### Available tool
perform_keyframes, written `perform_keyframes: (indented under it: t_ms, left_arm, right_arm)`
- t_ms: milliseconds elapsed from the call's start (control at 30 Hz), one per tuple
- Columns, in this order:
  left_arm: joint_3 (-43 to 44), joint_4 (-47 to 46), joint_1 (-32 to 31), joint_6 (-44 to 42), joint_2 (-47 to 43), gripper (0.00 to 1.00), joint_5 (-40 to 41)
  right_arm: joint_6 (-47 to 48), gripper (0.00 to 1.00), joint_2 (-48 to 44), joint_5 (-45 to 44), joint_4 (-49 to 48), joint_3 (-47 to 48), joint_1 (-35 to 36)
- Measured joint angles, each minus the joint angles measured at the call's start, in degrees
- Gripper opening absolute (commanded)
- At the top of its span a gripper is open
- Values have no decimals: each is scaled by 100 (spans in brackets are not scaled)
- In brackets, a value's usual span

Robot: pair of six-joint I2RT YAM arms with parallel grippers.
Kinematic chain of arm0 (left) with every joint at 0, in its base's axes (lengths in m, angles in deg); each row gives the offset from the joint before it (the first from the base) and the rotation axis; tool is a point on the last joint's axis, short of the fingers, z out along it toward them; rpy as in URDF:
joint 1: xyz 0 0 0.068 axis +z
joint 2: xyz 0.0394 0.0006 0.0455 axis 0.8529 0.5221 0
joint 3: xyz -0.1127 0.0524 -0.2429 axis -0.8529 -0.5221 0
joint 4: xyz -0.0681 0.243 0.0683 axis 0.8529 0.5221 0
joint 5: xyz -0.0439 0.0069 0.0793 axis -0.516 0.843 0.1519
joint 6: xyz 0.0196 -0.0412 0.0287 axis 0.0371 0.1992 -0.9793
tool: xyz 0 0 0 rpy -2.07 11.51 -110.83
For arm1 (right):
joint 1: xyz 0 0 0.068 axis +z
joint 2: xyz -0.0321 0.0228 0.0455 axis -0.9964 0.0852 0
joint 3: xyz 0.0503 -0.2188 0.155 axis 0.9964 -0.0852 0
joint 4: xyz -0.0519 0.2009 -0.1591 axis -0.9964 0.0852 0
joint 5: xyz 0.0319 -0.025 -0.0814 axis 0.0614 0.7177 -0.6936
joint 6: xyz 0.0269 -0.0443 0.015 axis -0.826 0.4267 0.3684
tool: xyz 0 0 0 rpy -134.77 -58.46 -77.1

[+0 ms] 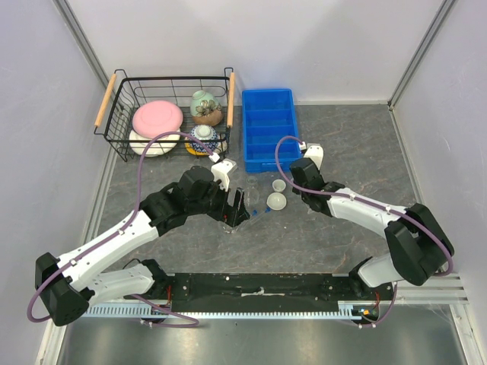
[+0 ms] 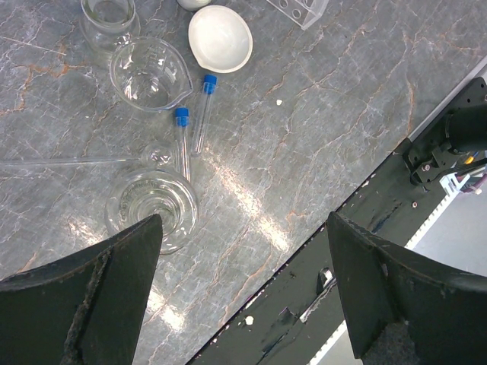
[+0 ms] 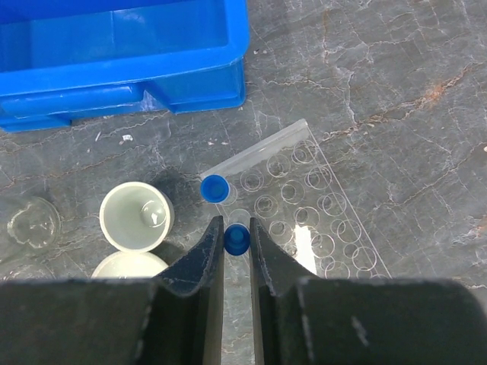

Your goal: Organize the chemistry lab equipment

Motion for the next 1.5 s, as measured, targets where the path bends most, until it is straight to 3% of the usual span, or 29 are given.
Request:
perform_keyframes:
  t_ms: [233,467,667,1033,1500]
  left_arm:
    - [0,0,0,0,0,95,0]
    - [0,0,0,0,13,95,-2]
    - [0,15,0,0,214,93,2]
    - [306,184,-39,2,964,89,306]
    - [866,151,-1093,356,2105,67,656]
  right_arm:
    - [4,5,55,9,127,98,-7]
    - [28,40,79,46,232,166,-17]
    - [125,58,76,111,649,212,-17]
    - [365,63,-811,2,1403,616,105]
    - [452,64,-2564,-37,2245,601,247]
